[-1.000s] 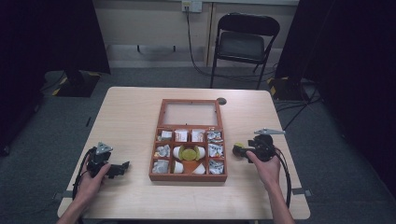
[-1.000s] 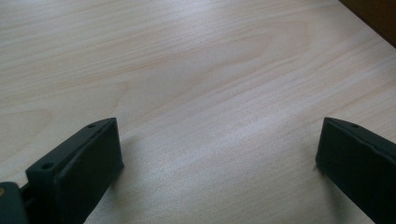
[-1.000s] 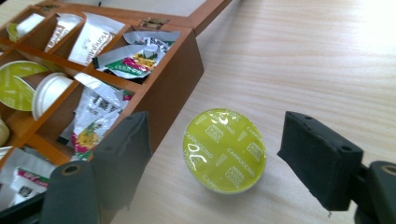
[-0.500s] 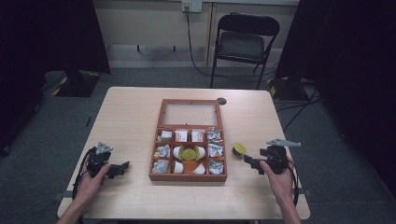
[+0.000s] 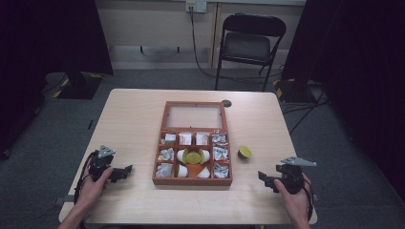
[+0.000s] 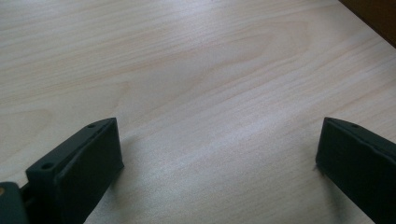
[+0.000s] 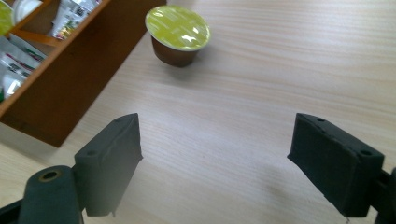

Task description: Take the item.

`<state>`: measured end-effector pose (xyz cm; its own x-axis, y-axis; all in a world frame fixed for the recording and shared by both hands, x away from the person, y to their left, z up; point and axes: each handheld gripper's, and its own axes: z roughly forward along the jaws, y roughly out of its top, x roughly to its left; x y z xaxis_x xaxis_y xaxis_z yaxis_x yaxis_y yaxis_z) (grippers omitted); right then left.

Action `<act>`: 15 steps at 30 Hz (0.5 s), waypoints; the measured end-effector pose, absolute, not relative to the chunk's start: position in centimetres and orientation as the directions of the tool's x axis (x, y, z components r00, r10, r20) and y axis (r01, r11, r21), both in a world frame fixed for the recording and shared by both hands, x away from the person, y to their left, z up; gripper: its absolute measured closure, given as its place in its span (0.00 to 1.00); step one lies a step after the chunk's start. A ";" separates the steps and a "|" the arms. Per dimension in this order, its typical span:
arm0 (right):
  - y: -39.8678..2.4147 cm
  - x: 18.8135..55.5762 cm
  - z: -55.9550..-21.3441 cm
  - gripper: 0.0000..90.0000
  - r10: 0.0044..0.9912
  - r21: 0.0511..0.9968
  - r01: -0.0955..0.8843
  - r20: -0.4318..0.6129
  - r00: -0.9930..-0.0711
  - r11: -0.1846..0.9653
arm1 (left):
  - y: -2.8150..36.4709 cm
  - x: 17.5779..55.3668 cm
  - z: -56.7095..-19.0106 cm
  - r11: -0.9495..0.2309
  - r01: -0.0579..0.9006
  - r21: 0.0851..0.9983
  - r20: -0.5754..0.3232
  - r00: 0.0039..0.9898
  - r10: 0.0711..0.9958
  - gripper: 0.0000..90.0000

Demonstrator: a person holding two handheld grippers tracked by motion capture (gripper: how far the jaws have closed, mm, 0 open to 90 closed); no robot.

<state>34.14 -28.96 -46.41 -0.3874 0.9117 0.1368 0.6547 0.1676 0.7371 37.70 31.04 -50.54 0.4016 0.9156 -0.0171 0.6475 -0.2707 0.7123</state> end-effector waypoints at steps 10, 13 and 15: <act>-30.3 34.7 -48.5 0.16 0.953 0.681 0.713 0.070 -0.295 0.170 | 31.0 37.7 -50.5 -0.271 0.647 0.712 -0.016 0.401 0.916 0.00; -30.5 34.8 -48.6 0.16 0.962 0.673 0.722 0.056 -0.267 0.161 | 31.0 37.7 -50.5 -0.271 0.647 0.712 -0.016 0.402 0.916 0.00; -30.6 34.8 -48.9 0.16 0.968 0.668 0.729 0.049 -0.245 0.151 | 31.0 37.7 -50.5 -0.271 0.647 0.712 -0.017 0.402 0.916 0.00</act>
<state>34.83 -30.58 -48.90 -0.2454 0.9682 0.0490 0.7291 0.1510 0.6675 37.66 31.04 -50.54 0.4016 0.9157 -0.0165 0.6472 -0.2710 0.7125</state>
